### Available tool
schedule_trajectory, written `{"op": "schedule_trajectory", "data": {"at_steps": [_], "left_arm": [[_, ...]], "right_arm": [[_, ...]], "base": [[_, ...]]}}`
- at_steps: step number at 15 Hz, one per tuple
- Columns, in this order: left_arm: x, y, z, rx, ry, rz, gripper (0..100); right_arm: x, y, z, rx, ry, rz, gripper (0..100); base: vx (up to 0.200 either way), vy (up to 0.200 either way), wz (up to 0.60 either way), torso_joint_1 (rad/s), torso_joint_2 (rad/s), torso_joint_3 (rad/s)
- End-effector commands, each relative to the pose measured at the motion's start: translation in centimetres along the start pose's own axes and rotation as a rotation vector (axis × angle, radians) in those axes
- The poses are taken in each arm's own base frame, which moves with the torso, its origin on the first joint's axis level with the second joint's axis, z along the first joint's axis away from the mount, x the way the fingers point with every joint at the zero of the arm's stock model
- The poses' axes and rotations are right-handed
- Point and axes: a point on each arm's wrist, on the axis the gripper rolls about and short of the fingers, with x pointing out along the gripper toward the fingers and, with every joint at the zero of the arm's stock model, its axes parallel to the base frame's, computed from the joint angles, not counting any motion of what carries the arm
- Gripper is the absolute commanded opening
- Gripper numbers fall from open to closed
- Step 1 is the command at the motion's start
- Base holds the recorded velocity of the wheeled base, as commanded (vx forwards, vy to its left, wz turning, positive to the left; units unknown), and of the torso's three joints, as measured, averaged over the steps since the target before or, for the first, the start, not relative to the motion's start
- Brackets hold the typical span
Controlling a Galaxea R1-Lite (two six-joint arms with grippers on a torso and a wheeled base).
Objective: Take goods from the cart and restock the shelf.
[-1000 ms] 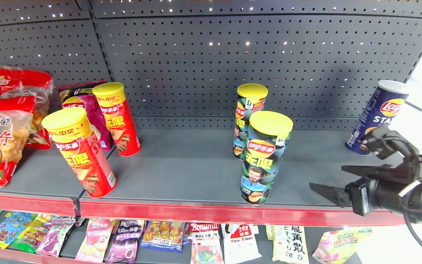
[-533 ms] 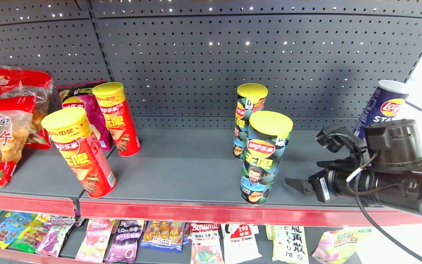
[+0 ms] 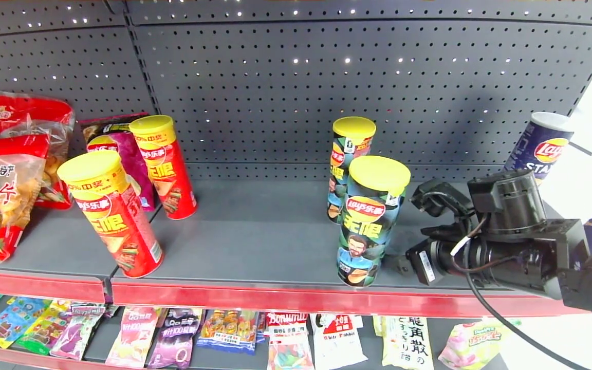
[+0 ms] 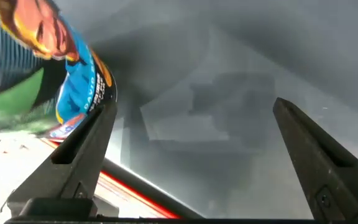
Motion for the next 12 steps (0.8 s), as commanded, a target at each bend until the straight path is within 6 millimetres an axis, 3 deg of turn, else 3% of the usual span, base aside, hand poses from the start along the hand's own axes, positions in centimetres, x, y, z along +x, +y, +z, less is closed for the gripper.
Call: {"op": "schedule_trajectory", "data": {"at_steps": [1, 12], "left_arm": [[0.0, 0.0, -0.01, 0.0, 0.0, 0.0, 100], [0.0, 0.0, -0.01, 0.0, 0.0, 0.0, 100]], "right_arm": [[0.33, 0.57, -0.07, -0.011, 0.008, 0.014, 100], [0.57, 1.26, 0.64, -0.021, -0.01, 0.021, 100]], "base": [[0.0, 0.0, 0.0, 0.0, 0.0, 0.0], [0.0, 0.0, 0.0, 0.0, 0.0, 0.0]]}}
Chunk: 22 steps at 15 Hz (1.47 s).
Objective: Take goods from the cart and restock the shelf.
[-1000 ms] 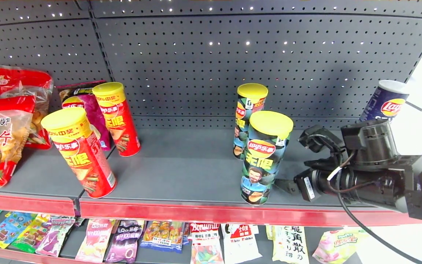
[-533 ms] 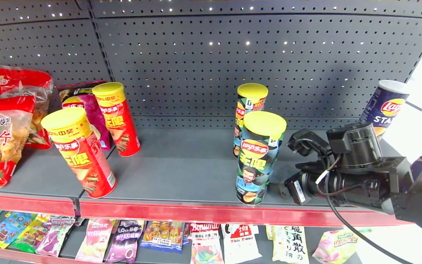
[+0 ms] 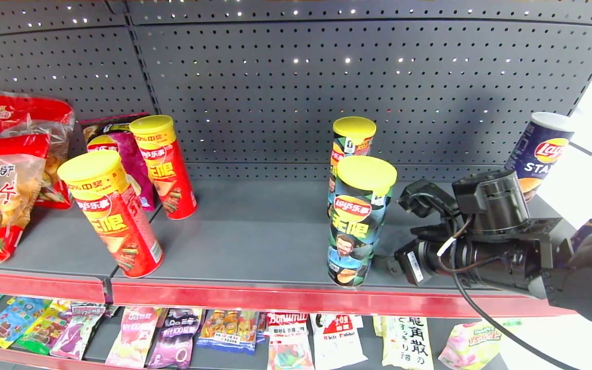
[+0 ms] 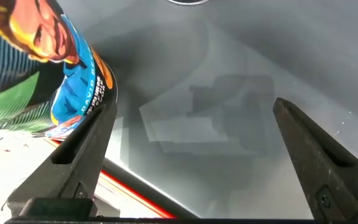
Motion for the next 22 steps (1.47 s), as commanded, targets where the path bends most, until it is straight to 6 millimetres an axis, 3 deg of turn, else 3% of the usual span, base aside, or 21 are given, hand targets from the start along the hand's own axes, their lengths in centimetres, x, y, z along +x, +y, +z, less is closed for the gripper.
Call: {"op": "schedule_trajectory", "data": {"at_steps": [1, 6, 8, 15, 17, 22], "left_arm": [[0.0, 0.0, 0.0, 0.001, -0.001, 0.0, 100], [0.0, 0.0, 0.0, -0.001, -0.001, 0.002, 100], [0.0, 0.0, 0.0, -0.001, -0.001, 0.003, 100], [0.0, 0.0, 0.0, 0.001, -0.001, 0.002, 100], [0.0, 0.0, 0.0, -0.001, -0.001, 0.003, 100], [0.0, 0.0, 0.0, 0.001, -0.001, 0.002, 100]], "right_arm": [[0.0, 0.2, 0.1, -0.004, -0.004, 0.004, 100], [-0.2, 0.0, -0.2, 0.001, 0.005, -0.001, 100], [-1.3, -0.6, -0.7, 0.014, -0.005, -0.018, 100], [-12.4, -2.4, -3.7, 0.08, -0.234, -0.158, 100], [-15.9, -3.1, -6.2, 0.122, -0.315, -0.24, 100], [-19.3, -2.6, -11.6, 0.152, -0.41, -0.332, 100]], "base": [[0.0, 0.0, 0.0, 0.0, 0.0, 0.0], [0.0, 0.0, 0.0, 0.0, 0.0, 0.0], [0.0, 0.0, 0.0, 0.0, 0.0, 0.0], [0.0, 0.0, 0.0, 0.0, 0.0, 0.0], [0.0, 0.0, 0.0, 0.0, 0.0, 0.0], [0.0, 0.0, 0.0, 0.0, 0.0, 0.0]]}}
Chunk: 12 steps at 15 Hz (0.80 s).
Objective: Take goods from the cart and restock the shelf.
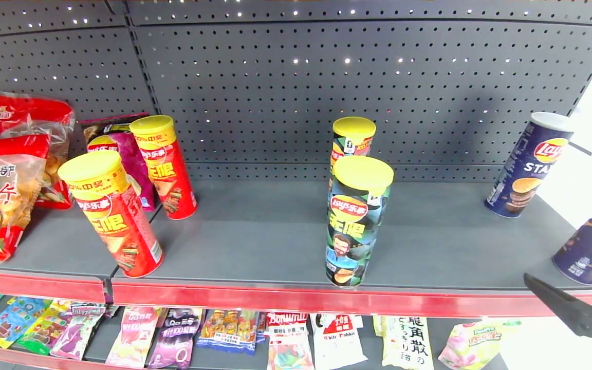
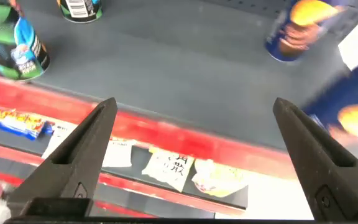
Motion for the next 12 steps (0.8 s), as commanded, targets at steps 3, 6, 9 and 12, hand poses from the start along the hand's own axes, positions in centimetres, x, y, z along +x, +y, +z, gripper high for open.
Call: {"op": "schedule_trajectory", "data": {"at_steps": [3, 6, 9, 12], "left_arm": [[0.0, 0.0, 0.0, -0.001, 0.0, 0.001, 100], [0.0, 0.0, 0.0, 0.001, 0.0, 0.001, 100], [0.0, 0.0, 0.0, -0.001, 0.0, 0.001, 100], [0.0, 0.0, 0.0, -0.001, 0.0, 0.001, 100]], "right_arm": [[-4.5, -1.0, -5.0, 0.022, -0.123, -0.024, 100], [-5.9, -1.4, -7.4, -0.008, -0.064, -0.175, 100], [-8.2, -1.2, -9.6, 0.047, 0.106, -0.454, 100], [-9.8, -0.4, -11.4, 0.063, -0.08, -0.331, 100]], "base": [[0.0, 0.0, 0.0, 0.0, 0.0, 0.0], [0.0, 0.0, 0.0, 0.0, 0.0, 0.0], [0.0, 0.0, 0.0, 0.0, 0.0, 0.0], [0.0, 0.0, 0.0, 0.0, 0.0, 0.0]]}}
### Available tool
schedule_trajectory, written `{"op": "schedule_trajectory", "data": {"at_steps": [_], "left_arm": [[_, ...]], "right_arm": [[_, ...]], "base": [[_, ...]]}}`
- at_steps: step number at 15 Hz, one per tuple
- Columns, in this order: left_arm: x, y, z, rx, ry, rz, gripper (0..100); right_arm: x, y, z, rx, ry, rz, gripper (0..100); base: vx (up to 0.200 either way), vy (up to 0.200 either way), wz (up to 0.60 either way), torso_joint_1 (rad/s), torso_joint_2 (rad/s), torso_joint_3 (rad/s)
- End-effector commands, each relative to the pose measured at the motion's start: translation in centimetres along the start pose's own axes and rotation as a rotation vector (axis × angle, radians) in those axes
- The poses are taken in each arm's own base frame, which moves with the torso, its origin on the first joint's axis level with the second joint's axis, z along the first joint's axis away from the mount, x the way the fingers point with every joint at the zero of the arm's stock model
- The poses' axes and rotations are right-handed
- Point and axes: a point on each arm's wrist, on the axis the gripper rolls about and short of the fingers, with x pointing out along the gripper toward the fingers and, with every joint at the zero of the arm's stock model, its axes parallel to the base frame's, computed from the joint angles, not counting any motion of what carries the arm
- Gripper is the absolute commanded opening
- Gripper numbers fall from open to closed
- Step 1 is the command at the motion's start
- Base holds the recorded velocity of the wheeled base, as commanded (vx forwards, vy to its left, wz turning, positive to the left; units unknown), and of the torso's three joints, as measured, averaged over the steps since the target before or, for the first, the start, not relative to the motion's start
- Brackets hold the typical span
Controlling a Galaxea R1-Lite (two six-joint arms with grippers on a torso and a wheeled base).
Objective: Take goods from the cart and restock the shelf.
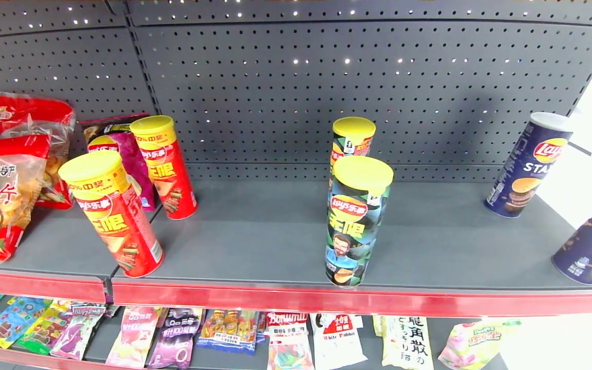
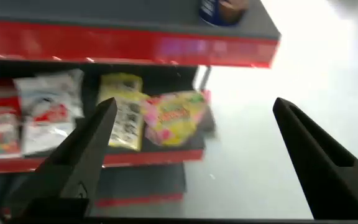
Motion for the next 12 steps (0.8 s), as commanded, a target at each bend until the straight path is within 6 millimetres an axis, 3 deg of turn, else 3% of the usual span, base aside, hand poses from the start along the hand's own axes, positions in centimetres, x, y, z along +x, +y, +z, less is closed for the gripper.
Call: {"op": "schedule_trajectory", "data": {"at_steps": [1, 3, 5, 12], "left_arm": [[0.0, 0.0, 0.0, -0.002, 0.0, 0.001, 100], [0.0, 0.0, 0.0, -0.004, 0.0, 0.001, 100], [0.0, 0.0, 0.0, -0.002, 0.0, -0.002, 100], [0.0, 0.0, 0.0, -0.004, 0.0, -0.002, 100]], "right_arm": [[-1.5, 0.2, -1.7, 0.084, -0.19, 0.112, 100], [-0.8, 0.5, -1.8, 0.115, -0.275, 0.144, 100], [-0.6, 1.0, -2.2, 0.101, -0.295, 0.29, 100], [-0.4, 1.0, -2.4, 0.161, -0.272, 0.277, 100]], "base": [[0.0, 0.0, 0.0, 0.0, 0.0, 0.0], [0.0, 0.0, 0.0, 0.0, 0.0, 0.0], [0.0, 0.0, 0.0, 0.0, 0.0, 0.0], [0.0, 0.0, 0.0, 0.0, 0.0, 0.0]]}}
